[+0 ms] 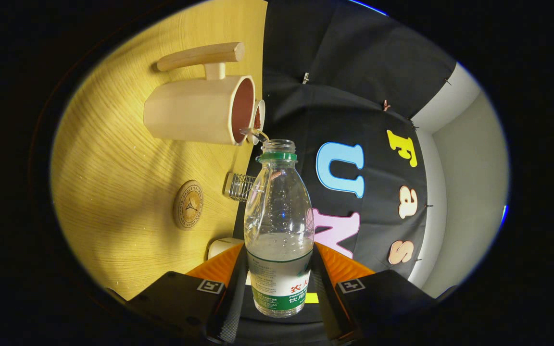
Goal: Take the bottle from table, then pour the juice into the cup, finally place the bottle on the coaster
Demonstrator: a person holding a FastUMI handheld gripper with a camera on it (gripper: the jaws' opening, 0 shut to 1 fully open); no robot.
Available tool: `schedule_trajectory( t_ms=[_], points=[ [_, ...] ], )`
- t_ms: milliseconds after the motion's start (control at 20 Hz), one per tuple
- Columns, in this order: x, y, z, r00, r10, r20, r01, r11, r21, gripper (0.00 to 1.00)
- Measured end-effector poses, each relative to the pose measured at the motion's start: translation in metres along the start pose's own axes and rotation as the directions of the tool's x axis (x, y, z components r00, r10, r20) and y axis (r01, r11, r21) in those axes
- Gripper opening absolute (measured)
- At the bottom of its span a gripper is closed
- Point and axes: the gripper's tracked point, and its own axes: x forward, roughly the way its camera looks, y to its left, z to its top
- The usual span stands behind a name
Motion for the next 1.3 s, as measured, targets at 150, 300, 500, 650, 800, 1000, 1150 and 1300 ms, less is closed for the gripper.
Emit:
schedule_trajectory(
  t_ms=[150, 300, 500, 650, 800, 1000, 1150, 1300],
  points=[
    [0.0016, 0.0002, -0.0001, 1.0, 0.001, 0.001, -0.001, 1.0, -0.003, 0.7],
    [0.0003, -0.0001, 0.0002, 1.0, -0.001, 0.001, 0.001, 1.0, -0.005, 0.7],
    [0.0018, -0.0005, 0.0019, 1.0, -0.001, 0.004, 0.001, 1.0, -0.014, 0.7],
    [0.0033, -0.001, 0.0005, 1.0, -0.001, 0.001, 0.001, 1.0, -0.022, 0.7],
    [0.0043, -0.0022, 0.0007, 1.0, -0.001, 0.002, 0.002, 1.0, -0.031, 0.7],
    [0.0039, -0.0011, 0.0011, 1.0, 0.0, 0.005, 0.0, 0.999, -0.034, 0.7],
    [0.0051, -0.0017, 0.0025, 1.0, -0.001, 0.006, 0.001, 0.998, -0.055, 0.7],
    [0.0073, -0.0023, 0.0021, 1.0, -0.001, 0.007, 0.002, 0.998, -0.056, 0.7]
  ],
)
